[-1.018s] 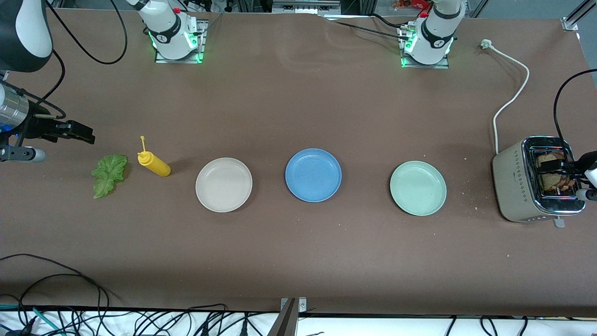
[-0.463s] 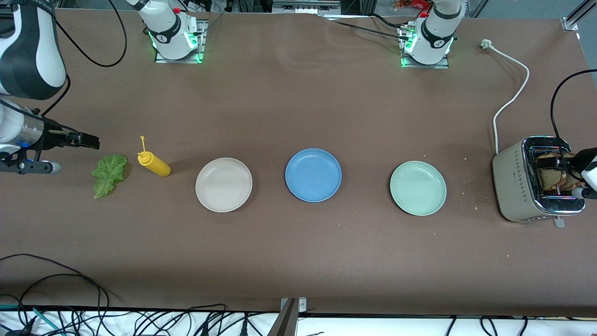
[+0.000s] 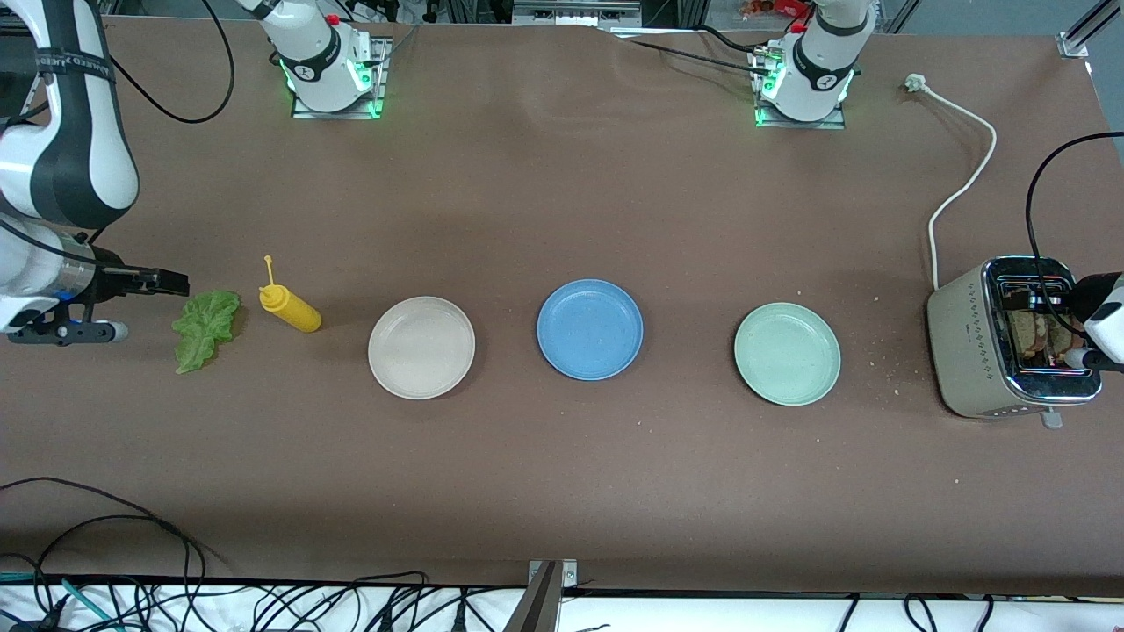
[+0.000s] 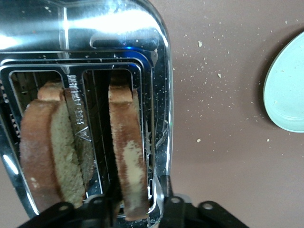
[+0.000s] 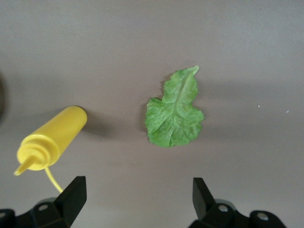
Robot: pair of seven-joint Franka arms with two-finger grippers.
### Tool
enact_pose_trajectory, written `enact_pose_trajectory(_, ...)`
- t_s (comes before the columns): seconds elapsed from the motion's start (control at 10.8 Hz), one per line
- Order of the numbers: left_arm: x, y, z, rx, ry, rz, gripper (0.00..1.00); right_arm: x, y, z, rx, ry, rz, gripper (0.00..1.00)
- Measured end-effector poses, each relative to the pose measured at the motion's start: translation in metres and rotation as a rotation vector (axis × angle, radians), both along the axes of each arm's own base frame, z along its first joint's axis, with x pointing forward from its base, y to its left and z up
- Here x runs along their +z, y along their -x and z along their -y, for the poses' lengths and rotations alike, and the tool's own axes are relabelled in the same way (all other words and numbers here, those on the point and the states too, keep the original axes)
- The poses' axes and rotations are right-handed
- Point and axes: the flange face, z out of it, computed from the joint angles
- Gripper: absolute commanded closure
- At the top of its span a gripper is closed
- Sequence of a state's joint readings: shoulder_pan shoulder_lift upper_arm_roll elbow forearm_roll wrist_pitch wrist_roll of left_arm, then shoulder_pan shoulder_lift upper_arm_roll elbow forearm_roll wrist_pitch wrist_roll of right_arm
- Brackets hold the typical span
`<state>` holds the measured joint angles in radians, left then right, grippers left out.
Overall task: Make sandwich in blue plate with both arms
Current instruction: 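Lift the bread slice with the left gripper while the right gripper reaches the lettuce, then lower the bread onto the blue plate while the right gripper grasps the lettuce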
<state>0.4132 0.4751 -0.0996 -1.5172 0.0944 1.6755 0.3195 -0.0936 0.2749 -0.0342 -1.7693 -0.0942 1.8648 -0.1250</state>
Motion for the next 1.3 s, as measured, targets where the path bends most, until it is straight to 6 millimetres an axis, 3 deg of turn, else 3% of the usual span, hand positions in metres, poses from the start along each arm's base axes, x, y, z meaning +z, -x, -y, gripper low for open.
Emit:
enact_pose_trajectory(0.37,0.011,-0.001,0.000,0.000,0.000,-0.003,1.00,-0.055,0.008,0.017,0.041,-0.006,-0.003,0.01)
enact_pose_trajectory(0.46,0.025,-0.001,0.002,-0.002,0.003,-0.013,1.00,-0.068,0.010,0.019,0.046,-0.008,-0.010,0.01)
enact_pose_trajectory(0.65,0.073,-0.006,0.022,-0.029,0.003,-0.020,1.00,-0.091,0.012,0.024,0.054,-0.010,-0.024,0.01)
enact_pose_trajectory(0.83,0.122,-0.011,0.061,-0.091,-0.027,-0.020,1.00,-0.111,0.012,0.029,0.062,-0.011,-0.035,0.01)
enact_pose_trajectory(1.02,0.153,-0.013,0.113,-0.165,-0.035,-0.009,1.00,-0.129,0.013,0.033,0.079,-0.013,-0.027,0.01)
enact_pose_trajectory(1.3,0.160,-0.015,0.189,-0.281,-0.026,-0.025,1.00,-0.153,0.024,0.051,0.071,-0.020,-0.039,0.01)
